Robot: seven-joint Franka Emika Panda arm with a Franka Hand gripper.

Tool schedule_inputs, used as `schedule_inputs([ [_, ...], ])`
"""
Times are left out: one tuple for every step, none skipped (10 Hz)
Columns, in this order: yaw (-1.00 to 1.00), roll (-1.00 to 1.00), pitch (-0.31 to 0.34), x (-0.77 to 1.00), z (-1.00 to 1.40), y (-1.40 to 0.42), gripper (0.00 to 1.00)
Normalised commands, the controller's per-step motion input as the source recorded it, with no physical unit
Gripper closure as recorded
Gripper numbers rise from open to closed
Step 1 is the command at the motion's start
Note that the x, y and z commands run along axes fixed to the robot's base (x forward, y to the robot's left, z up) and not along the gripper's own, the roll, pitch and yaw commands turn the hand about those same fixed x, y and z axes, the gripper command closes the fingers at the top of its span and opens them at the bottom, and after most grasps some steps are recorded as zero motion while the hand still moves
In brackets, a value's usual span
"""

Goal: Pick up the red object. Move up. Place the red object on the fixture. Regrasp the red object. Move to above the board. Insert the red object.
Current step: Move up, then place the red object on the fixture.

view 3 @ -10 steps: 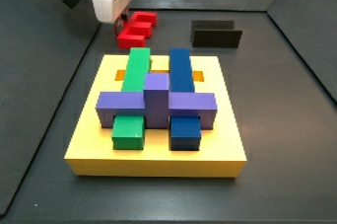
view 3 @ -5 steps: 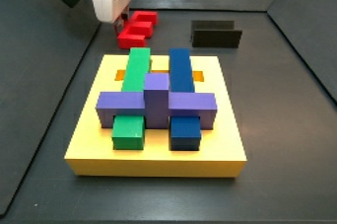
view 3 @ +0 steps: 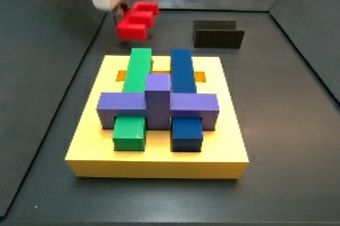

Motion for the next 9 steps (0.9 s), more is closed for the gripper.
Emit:
schedule_inputs([
  [-0.01,0.05,0.080,-0.04,0.36,0.02,1.00],
  [0.00,0.00,0.000,0.00,0.00,0.06,1.00],
  [0.00,0.00,0.114,0.22,0.07,0.07,1.00],
  [0.00,0.00,0.166,0.38,0.06,0.08,1.00],
  [0.05,0.00,0.340,0.61,0.11,0.10,1.00],
  [0.14,0.07,0.360,0.57,0.08,0.07,1.00],
  [0.19,0.08,0.340,0.49,0.08,0.06,1.00],
  [0.13,0.03,0.277,0.34,0.10,0.00,1.00],
  [0.30,0.00,0.209,0.34,0.04,0.00,1.00],
])
